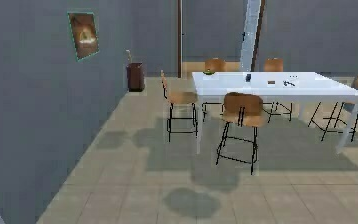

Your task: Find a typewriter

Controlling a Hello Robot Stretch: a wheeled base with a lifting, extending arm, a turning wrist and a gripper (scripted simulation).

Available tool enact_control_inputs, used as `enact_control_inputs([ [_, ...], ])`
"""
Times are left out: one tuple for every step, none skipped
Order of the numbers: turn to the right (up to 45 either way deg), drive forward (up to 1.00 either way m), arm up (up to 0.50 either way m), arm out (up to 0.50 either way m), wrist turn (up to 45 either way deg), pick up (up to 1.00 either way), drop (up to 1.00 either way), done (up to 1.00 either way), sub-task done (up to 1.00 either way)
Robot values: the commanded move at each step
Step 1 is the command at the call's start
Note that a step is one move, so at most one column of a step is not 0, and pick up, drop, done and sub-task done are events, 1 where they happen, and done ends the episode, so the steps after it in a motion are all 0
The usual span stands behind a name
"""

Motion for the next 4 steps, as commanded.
enact_control_inputs([
  [-45.0,0.00,0.00,0.00,0.0,0.00,0.00,0.00,0.00],
  [-30.0,0.00,0.00,0.00,0.0,0.00,0.00,0.00,0.00],
  [0.0,0.90,0.00,0.00,0.0,0.00,0.00,0.00,0.00],
  [-6.0,0.00,0.00,0.00,0.0,0.00,0.00,0.00,0.00],
])
